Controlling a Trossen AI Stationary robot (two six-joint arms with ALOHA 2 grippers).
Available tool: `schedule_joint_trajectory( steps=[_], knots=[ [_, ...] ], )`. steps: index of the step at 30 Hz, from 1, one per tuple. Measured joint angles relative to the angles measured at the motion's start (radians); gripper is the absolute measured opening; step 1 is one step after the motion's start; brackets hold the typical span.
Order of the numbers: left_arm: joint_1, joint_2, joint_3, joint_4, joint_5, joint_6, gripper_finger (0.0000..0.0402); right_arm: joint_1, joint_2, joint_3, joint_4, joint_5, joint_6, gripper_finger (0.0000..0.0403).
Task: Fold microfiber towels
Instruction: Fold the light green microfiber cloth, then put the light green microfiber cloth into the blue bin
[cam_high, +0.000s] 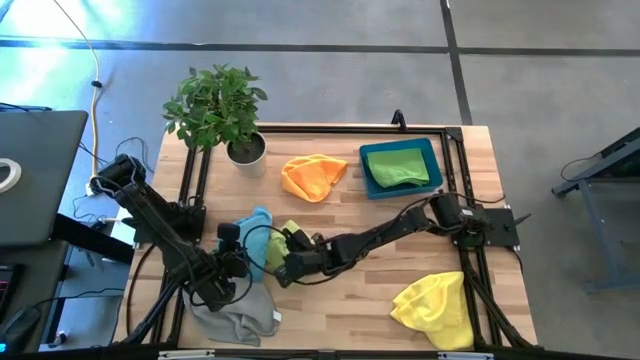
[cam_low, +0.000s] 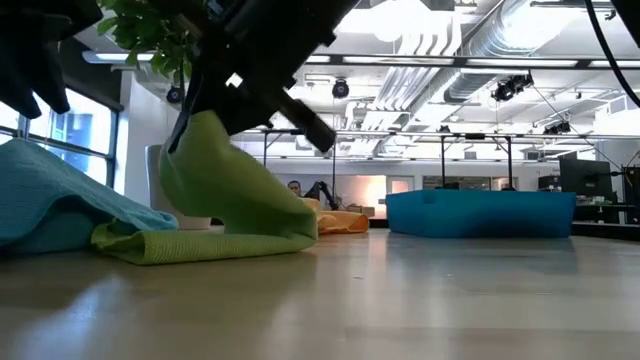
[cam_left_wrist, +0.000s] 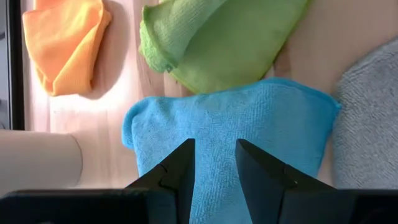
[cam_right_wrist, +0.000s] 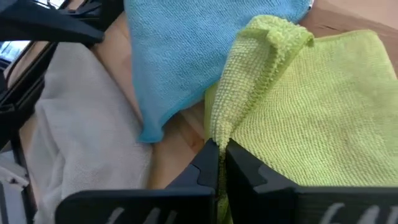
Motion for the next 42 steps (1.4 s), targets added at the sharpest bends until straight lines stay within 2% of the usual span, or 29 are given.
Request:
schedule_joint_trajectory(
  steps=[7, 13, 18, 20, 24, 28, 32, 36, 42],
  knots=[
    [-0.032, 0.000, 0.000, -0.005, -0.012, -0.040, 0.0106, -0.001, 0.066, 0.000, 0.047, -0.012, -0.033, 0.0011],
    [-0.065, 0.000, 0.000, -0.013, -0.017, -0.078, 0.0106, -0.001, 0.071, 0.000, 0.092, -0.010, -0.107, 0.0095],
    [-0.089, 0.000, 0.000, -0.014, -0.026, -0.111, 0.0106, -0.003, 0.071, 0.029, 0.145, -0.134, -0.205, 0.0153],
    [-0.098, 0.000, 0.000, -0.014, -0.035, -0.131, 0.0106, -0.005, 0.071, 0.059, 0.086, -0.153, -0.242, 0.0161],
    [-0.114, 0.000, 0.000, -0.013, -0.052, -0.174, 0.0106, -0.017, 0.070, 0.183, -0.202, -0.109, -0.313, 0.0164],
    [-0.130, 0.000, 0.000, -0.013, -0.068, -0.202, 0.0106, -0.048, 0.070, 0.293, -0.514, -0.028, -0.270, 0.0165],
    [-0.133, 0.000, 0.000, -0.013, -0.069, -0.206, 0.0106, -0.095, 0.067, 0.341, -0.690, -0.024, -0.249, 0.0165],
    [-0.133, 0.000, 0.000, -0.013, -0.069, -0.206, 0.0106, -0.148, 0.069, 0.290, -0.717, -0.105, -0.237, 0.0165],
    [-0.133, 0.000, 0.000, -0.013, -0.065, -0.210, 0.0106, -0.200, 0.070, 0.285, -0.642, -0.147, -0.347, 0.0165]
  ],
)
